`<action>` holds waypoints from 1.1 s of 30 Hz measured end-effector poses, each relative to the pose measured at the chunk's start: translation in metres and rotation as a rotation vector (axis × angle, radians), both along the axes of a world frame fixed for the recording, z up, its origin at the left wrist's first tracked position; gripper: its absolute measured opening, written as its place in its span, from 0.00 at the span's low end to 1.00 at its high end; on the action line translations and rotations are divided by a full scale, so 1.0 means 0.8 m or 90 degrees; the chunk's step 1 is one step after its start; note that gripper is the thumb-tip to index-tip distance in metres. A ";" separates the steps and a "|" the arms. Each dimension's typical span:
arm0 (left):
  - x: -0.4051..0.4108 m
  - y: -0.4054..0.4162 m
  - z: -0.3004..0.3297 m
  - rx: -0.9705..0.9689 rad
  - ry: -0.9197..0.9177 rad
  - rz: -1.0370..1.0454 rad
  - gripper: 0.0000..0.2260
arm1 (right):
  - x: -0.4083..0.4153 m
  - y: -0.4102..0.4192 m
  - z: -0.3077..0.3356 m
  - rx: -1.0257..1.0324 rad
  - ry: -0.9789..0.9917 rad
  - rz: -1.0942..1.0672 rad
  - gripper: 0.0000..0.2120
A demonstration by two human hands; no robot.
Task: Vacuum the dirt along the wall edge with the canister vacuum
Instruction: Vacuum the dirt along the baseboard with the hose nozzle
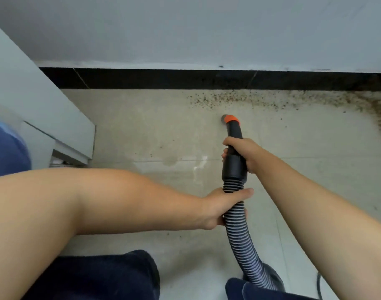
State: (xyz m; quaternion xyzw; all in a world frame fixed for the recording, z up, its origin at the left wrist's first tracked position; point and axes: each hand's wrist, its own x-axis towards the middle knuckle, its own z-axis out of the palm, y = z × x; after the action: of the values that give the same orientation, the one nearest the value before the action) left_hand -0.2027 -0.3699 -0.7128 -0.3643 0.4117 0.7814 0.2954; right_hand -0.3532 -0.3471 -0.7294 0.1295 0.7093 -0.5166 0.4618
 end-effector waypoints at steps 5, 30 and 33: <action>-0.025 0.027 -0.012 -0.009 -0.024 0.019 0.08 | -0.021 0.022 -0.003 0.024 0.012 0.000 0.06; -0.055 -0.045 -0.018 0.029 -0.040 -0.020 0.08 | -0.055 -0.048 -0.012 0.071 0.034 -0.021 0.08; -0.042 -0.041 -0.022 0.034 -0.048 0.030 0.09 | -0.043 -0.063 -0.012 0.062 0.021 0.052 0.08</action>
State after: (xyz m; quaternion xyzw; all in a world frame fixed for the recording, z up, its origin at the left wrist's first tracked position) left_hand -0.2365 -0.4024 -0.7301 -0.3948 0.3710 0.7844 0.3020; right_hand -0.3873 -0.3978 -0.7389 0.1142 0.7457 -0.4643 0.4640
